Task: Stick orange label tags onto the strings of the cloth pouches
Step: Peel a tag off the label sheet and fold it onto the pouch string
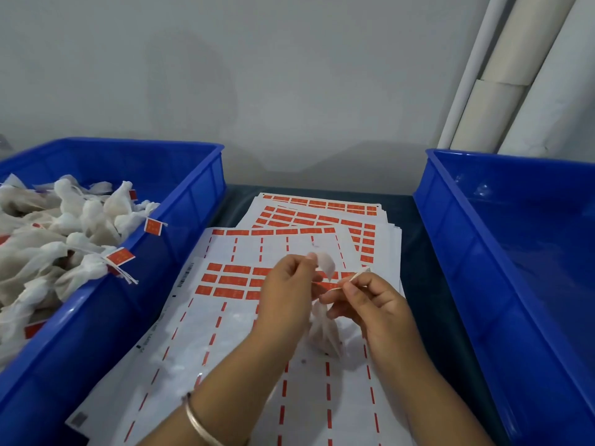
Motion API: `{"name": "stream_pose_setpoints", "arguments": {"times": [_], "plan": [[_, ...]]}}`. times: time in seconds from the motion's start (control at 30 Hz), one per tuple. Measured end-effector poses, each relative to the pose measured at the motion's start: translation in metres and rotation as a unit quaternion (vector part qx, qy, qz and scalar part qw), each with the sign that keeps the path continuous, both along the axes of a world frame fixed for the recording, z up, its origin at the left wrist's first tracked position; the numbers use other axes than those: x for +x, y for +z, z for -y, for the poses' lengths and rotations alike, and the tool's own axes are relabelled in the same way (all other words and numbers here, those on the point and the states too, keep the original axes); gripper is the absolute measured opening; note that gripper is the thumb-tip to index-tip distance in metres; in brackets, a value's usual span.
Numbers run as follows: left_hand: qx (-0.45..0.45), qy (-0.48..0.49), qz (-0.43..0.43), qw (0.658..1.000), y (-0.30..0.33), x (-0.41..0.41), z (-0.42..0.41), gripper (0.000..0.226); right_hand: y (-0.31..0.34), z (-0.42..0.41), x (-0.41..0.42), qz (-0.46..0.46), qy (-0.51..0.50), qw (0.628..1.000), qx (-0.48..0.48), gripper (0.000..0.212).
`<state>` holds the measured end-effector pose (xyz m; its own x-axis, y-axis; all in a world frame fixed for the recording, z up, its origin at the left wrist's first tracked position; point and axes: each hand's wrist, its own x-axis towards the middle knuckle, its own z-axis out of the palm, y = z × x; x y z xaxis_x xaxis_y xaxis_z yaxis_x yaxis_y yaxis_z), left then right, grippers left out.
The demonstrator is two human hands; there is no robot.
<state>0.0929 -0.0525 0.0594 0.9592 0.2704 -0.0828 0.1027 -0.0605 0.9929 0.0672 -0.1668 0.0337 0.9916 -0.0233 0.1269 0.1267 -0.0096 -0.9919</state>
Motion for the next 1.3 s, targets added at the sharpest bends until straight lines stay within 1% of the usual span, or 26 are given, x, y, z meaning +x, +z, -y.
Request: {"name": "stream_pose_setpoints", "arguments": {"times": [0.07,0.17,0.3,0.33,0.47,0.53,0.67,0.8,0.83,0.9,1.07,1.13,1.23,1.3], "plan": [[0.009,0.002,0.024,1.0,-0.007,-0.005,0.008,0.026,0.0,0.0,0.0,0.008,-0.004,1.0,-0.017,0.011],[-0.015,0.009,0.037,0.999,-0.014,-0.01,0.013,0.025,0.001,0.0,-0.001,0.018,-0.019,0.999,-0.022,0.01],[-0.094,-0.022,0.025,0.995,-0.011,-0.012,0.012,0.023,0.002,-0.001,-0.003,0.042,-0.014,0.999,-0.022,0.008],[-0.105,-0.026,0.021,0.994,-0.01,-0.012,0.012,0.022,0.003,-0.002,-0.004,0.051,-0.012,0.998,-0.024,0.01],[-0.127,-0.02,-0.002,0.992,-0.011,-0.012,0.009,0.024,0.005,-0.003,-0.008,0.062,-0.05,0.997,-0.024,0.009],[-0.133,-0.029,-0.017,0.991,-0.013,-0.011,0.008,0.023,0.004,-0.001,-0.008,0.063,-0.073,0.995,-0.016,0.014],[-0.135,-0.044,-0.032,0.989,-0.012,-0.013,0.007,0.02,0.006,0.001,-0.007,0.071,-0.092,0.993,0.015,0.013],[-0.151,-0.042,-0.04,0.987,-0.01,-0.013,0.006,0.02,0.004,0.001,-0.006,0.065,-0.114,0.991,0.024,0.018],[-0.155,-0.044,-0.044,0.986,-0.01,-0.013,0.006,0.02,0.005,0.0,-0.007,0.061,-0.119,0.991,0.023,0.017],[-0.165,-0.051,-0.05,0.984,-0.009,-0.013,0.005,0.02,0.004,0.002,-0.006,0.053,-0.122,0.991,0.03,0.008],[-0.18,-0.062,-0.061,0.98,-0.008,-0.014,0.005,0.012,0.001,0.001,-0.004,0.027,-0.132,0.989,0.067,0.019],[-0.182,-0.059,-0.064,0.979,-0.008,-0.014,0.004,0.017,0.002,0.001,-0.004,0.024,-0.132,0.989,0.063,0.022],[-0.183,-0.054,-0.063,0.98,-0.008,-0.014,0.004,0.027,0.001,0.001,-0.004,0.012,-0.145,0.987,0.067,0.013],[-0.181,-0.054,-0.057,0.98,-0.007,-0.015,0.004,0.029,0.001,0.001,-0.004,0.006,-0.152,0.986,0.065,0.012]]}}
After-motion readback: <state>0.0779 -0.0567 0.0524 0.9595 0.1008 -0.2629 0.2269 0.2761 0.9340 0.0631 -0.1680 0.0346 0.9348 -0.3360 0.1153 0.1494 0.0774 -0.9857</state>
